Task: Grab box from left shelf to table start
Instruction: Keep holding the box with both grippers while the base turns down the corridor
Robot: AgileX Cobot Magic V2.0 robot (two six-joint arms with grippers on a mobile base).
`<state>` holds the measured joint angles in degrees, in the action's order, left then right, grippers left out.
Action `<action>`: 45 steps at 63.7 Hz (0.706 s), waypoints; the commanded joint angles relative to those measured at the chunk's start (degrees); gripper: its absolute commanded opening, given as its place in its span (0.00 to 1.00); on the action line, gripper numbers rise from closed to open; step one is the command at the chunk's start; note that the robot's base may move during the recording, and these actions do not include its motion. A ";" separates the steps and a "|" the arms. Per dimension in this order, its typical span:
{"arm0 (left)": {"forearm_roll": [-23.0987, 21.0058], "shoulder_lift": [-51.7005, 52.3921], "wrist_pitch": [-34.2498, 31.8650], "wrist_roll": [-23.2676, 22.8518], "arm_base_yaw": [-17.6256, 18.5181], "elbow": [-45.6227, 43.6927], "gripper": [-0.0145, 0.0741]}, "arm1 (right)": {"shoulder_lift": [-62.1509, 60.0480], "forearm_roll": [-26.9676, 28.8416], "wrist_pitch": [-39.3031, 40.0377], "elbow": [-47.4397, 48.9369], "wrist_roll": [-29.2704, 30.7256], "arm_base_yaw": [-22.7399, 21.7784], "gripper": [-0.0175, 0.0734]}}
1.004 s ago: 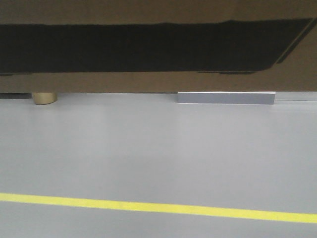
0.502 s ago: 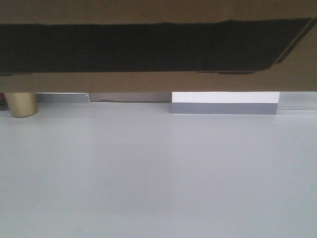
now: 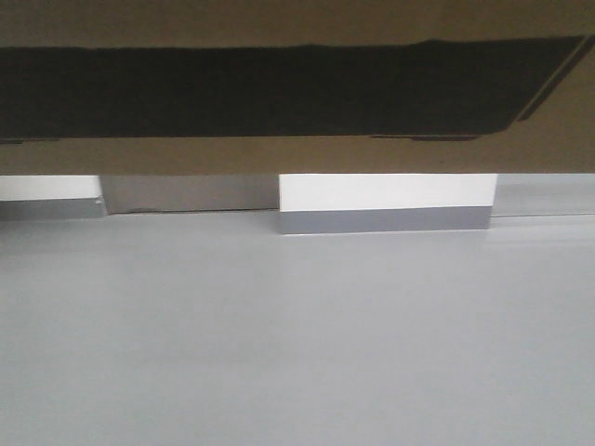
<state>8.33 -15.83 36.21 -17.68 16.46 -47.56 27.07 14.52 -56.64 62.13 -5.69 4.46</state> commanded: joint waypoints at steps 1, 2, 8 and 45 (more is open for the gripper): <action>6.35 -0.06 -10.63 -2.22 -0.19 -2.24 0.05 | 0.67 -9.94 7.74 1.63 -0.01 -0.73 0.25; 6.35 -0.06 -10.65 -2.22 -0.19 -2.24 0.05 | 0.67 -9.94 7.74 1.63 -0.01 -0.73 0.25; 6.35 -0.06 -10.65 -2.22 -0.19 -2.24 0.05 | 0.67 -9.94 7.74 1.63 -0.01 -0.73 0.25; 6.35 -0.06 -10.74 -2.22 -0.19 -2.24 0.05 | 0.67 -9.94 7.74 1.63 -0.01 -0.73 0.25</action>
<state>8.33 -15.83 35.89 -17.68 16.46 -47.56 27.07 14.52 -56.64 62.13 -5.69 4.46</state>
